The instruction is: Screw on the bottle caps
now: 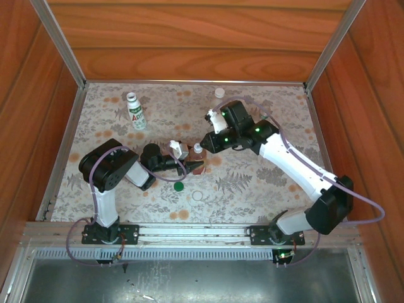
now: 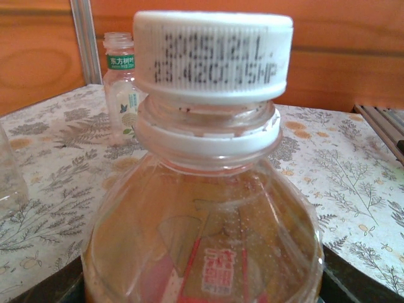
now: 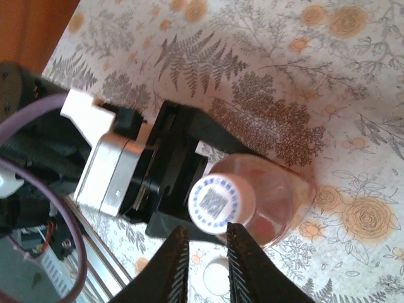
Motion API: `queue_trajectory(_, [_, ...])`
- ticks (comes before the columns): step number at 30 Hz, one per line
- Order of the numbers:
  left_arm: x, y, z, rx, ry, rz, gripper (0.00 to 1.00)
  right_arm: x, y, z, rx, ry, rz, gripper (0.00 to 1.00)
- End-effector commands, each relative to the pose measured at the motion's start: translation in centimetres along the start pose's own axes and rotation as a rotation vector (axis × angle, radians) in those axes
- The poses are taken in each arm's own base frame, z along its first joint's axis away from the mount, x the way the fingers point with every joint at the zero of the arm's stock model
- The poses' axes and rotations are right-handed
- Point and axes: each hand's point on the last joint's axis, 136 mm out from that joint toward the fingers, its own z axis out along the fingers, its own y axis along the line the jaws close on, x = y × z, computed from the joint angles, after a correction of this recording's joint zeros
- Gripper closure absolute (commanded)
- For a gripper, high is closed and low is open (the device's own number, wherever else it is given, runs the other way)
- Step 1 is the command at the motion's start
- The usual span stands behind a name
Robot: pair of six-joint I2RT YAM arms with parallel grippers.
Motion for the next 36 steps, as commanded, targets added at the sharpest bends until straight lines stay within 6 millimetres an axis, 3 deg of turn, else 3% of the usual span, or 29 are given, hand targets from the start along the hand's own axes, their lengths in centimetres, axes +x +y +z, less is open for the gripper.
queue_trajectory(1, [2.3,-0.4,-0.3,0.015,0.059,-0.056,0.41,-0.9,-0.3,0.8,-0.02,0.017,0.002,0.73])
queue_trajectory(13, [2.0,-0.4,-0.2,0.019,0.053,-0.058,0.41,0.6,-0.1,2.3,-0.108,0.085,0.043,0.82])
queue_trajectory(27, [1.8,-0.5,-0.3,0.02,0.051,-0.056,0.41,4.7,2.8,0.6,-0.259,0.194,0.074,0.85])
queue_trajectory(32, [1.8,-0.5,-0.3,0.024,0.051,-0.056,0.41,3.4,2.2,-0.4,-0.194,0.122,0.033,0.84])
queue_trajectory(36, [1.9,-0.5,-0.3,0.023,0.054,-0.057,0.41,1.0,0.8,-0.2,-0.125,0.033,0.028,0.72])
